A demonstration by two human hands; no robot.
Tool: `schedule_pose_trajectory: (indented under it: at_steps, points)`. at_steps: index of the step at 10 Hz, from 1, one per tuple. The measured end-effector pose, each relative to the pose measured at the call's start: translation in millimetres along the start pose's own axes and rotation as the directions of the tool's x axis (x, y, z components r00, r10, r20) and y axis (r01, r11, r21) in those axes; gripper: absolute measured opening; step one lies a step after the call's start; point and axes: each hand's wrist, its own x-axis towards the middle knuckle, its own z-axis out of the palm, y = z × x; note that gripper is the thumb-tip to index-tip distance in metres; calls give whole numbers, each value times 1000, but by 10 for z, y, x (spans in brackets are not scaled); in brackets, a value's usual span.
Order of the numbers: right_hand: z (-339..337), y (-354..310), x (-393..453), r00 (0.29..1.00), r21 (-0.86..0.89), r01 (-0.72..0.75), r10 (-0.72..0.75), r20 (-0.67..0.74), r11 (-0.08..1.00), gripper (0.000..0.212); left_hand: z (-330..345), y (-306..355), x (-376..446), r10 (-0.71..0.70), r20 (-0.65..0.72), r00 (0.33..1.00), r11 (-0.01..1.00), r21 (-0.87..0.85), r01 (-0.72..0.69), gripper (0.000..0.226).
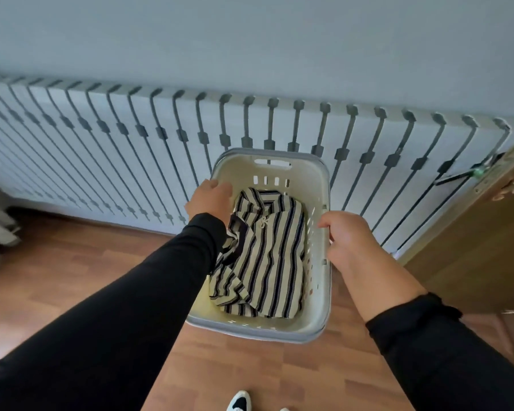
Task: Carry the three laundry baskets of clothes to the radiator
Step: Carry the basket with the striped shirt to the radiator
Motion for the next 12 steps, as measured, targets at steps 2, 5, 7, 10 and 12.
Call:
schedule_pose_trajectory:
  at_steps: [2, 5, 7, 10, 12]
  points:
    - [443, 68, -91, 995, -89, 2, 7, 103, 996, 33, -521, -258, -41, -4, -103, 995, 1000, 1, 4, 11]
    - [1379, 334, -464, 984, -136, 9, 15, 176, 991, 30, -1464, -843, 194, -42, -174, 984, 991, 114, 63, 14]
    - [2361, 635, -953, 989, -139, 11, 10, 146, 990, 20, -2302, -1434, 589, -23, -168, 985, 988, 145, 48, 15]
    - [3840, 1227, -1401, 982, -174, -57, 87, 169, 983, 23, -3689, -2279, 1137, 9, -188, 982, 975, 220, 33, 17]
    - [4570, 1408, -1513, 975, -200, -57, 98, 201, 978, 48, -4244, -2604, 1352, -80, -164, 983, 987, 122, 101, 9]
